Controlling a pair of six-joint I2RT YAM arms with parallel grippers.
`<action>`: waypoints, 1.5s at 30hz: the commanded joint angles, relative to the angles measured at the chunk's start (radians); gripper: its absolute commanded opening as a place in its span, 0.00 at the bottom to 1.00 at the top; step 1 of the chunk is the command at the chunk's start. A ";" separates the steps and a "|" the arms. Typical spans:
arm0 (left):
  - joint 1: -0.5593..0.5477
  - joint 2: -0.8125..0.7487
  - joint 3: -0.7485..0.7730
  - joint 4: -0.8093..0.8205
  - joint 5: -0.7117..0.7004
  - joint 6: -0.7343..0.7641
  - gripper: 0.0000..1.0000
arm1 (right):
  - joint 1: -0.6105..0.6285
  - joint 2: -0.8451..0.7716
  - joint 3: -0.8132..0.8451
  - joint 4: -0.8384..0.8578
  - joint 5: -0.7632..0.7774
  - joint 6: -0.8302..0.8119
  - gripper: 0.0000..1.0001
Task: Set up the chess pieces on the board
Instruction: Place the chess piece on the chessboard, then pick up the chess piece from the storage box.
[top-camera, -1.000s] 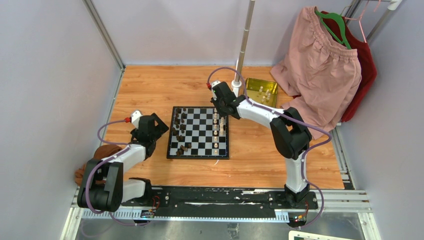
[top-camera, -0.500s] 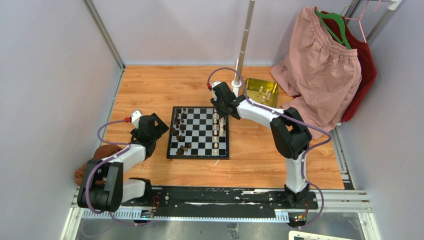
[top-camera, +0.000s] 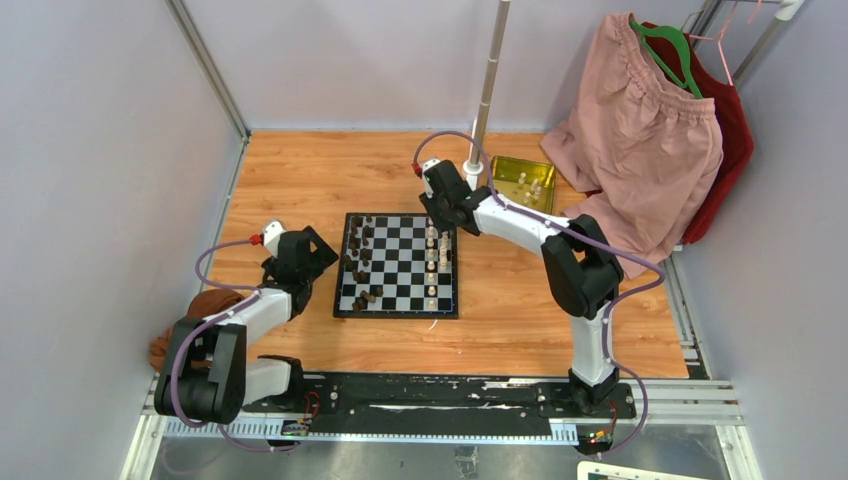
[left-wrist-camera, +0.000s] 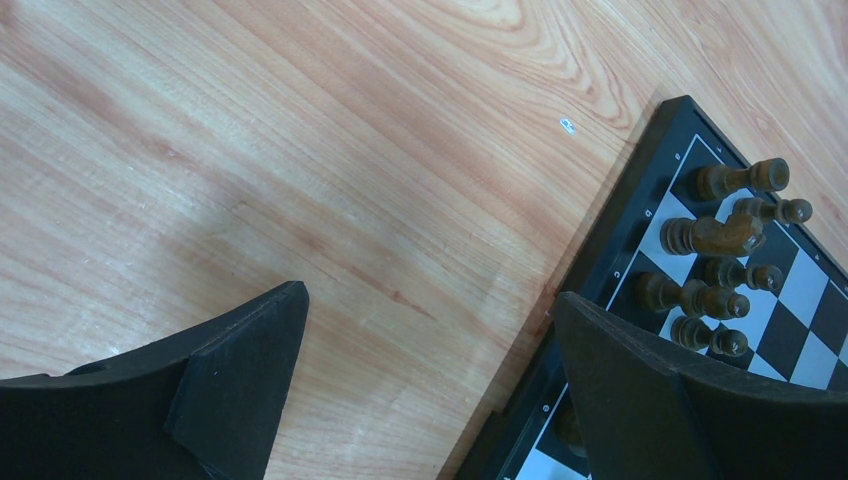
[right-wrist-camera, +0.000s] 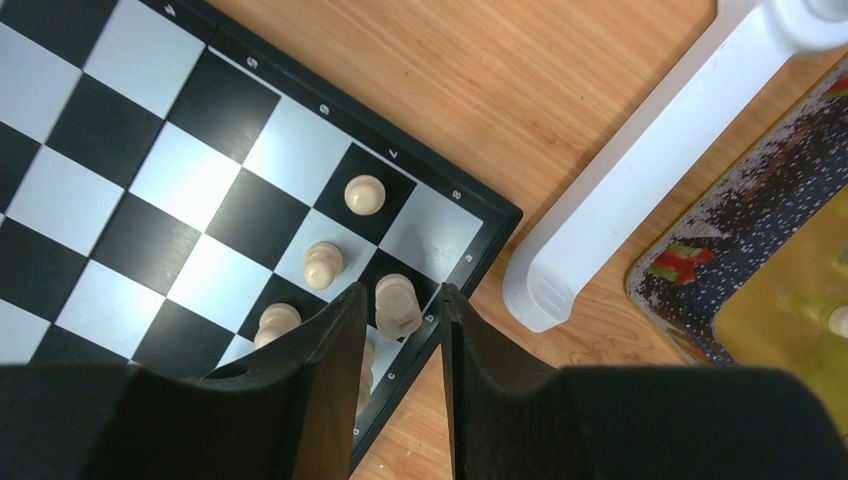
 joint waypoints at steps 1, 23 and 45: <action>-0.008 -0.006 0.007 0.021 -0.010 0.015 1.00 | 0.006 -0.033 0.054 -0.025 0.022 -0.017 0.38; -0.008 -0.002 0.010 0.021 -0.010 0.016 1.00 | -0.391 0.042 0.207 0.053 0.043 0.007 0.53; -0.022 -0.002 0.014 0.021 -0.021 0.019 1.00 | -0.481 0.205 0.284 0.068 0.039 0.020 0.53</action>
